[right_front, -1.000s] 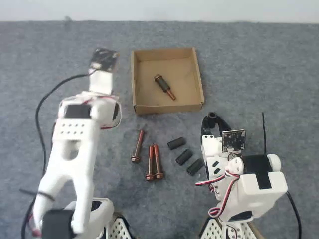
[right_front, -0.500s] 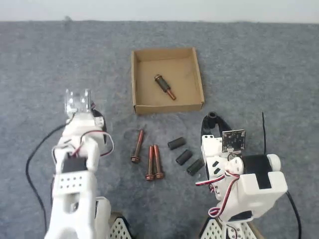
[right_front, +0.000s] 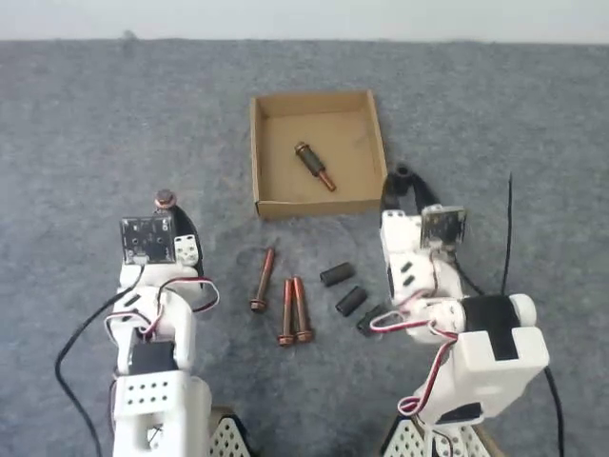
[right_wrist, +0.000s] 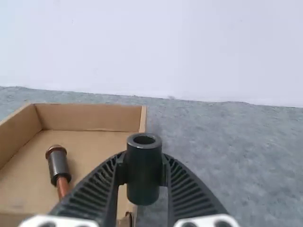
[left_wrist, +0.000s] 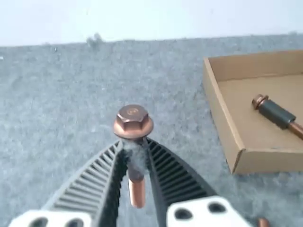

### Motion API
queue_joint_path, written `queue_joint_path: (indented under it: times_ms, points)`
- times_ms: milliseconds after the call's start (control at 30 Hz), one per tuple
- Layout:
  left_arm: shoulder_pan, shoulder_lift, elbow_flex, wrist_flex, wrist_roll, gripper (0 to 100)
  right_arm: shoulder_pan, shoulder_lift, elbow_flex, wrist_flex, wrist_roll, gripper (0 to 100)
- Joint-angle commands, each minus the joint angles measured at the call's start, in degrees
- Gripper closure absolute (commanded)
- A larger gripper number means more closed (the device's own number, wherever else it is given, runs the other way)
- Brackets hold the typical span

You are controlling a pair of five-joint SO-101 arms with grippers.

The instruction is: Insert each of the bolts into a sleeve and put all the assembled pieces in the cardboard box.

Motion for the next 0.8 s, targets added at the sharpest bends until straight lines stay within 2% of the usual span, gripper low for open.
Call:
queue_joint_path:
  times_ms: [0, 267, 767]
  points:
    - [-0.1, -4.0, -0.5, -1.5, 0.6, 99, -2.8, -0.4, -5.9, 3.6, -0.7, 99.3]
    - [0.0, -4.4, -0.5, -0.4, 0.6, 99, -13.9, -1.0, -2.6, 3.3, -0.4, 99.3]
    - [0.0, -4.4, -0.5, -0.4, 0.6, 99, -27.4, -1.0, 13.8, -18.2, -0.3, 99.3]
